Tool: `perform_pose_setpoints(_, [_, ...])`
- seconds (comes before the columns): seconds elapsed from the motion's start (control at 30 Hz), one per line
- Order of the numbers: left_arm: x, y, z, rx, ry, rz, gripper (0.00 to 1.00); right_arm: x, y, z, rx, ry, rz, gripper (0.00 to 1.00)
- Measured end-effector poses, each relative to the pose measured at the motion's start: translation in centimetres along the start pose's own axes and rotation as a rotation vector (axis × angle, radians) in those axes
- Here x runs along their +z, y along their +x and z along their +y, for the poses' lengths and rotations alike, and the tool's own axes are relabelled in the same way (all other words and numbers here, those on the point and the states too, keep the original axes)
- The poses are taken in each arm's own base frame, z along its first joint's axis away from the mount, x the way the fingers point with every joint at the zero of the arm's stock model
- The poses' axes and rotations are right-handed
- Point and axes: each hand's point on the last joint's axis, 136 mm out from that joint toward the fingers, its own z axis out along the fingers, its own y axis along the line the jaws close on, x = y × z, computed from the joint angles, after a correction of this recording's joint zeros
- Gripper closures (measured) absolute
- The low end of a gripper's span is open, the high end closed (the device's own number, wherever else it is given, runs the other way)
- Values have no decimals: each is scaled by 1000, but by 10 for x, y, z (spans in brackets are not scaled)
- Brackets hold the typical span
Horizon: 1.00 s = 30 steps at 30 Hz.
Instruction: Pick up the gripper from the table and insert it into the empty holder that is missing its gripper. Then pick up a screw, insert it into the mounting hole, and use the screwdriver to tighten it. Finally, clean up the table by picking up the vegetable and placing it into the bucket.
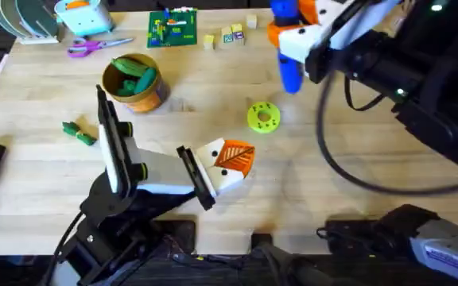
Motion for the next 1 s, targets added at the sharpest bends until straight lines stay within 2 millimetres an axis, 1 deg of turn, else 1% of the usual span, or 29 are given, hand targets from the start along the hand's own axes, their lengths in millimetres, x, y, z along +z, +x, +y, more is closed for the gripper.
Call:
perform_pose_setpoints(0.1, [0, 0, 0, 0, 0, 0, 989, 6, 52, -34, -68, 143, 195, 978])
perform_pose_setpoints(0.2, [0, 0, 0, 0, 0, 0, 989, 3, 93, -59, -142, 254, 370, 978])
perform_pose_setpoints(0.27, [0, 0, 0, 0, 0, 0, 989, -2, 116, -71, -215, 305, 479, 978])
perform_pose_setpoints(0.37, [0, 0, 0, 0, 0, 0, 989, -4, 137, -78, -330, 321, 588, 978])
perform_pose_setpoints(0.5, [0, 0, 0, 0, 0, 0, 989, 2, 167, -78, -488, 266, 706, 978])
perform_pose_setpoints(0.6, [0, 0, 0, 0, 0, 0, 989, 10, 190, -72, -618, 189, 778, 978])
perform_pose_setpoints(0.73, [0, 0, 0, 0, 0, 0, 989, 21, 217, -51, -799, 22, 829, 978])
perform_pose_setpoints(0.83, [0, 0, 0, 0, 0, 0, 989, 28, 234, -35, -884, -89, 843, 978])
perform_pose_setpoints(0.9, [0, 0, 0, 0, 0, 0, 989, 30, 243, -28, -922, -138, 853, 978])
perform_pose_setpoints(0.93, [0, 0, 0, 0, 0, 0, 989, 31, 244, -27, -938, -145, 853, 971])
perform_pose_setpoints(0.97, [0, 0, 0, 0, 0, 0, 989, 32, 243, -26, -943, -149, 848, 916])
perform_pose_setpoints(1.0, [0, 0, 0, 0, 0, 0, 989, 32, 243, -26, -952, -152, 847, 780])
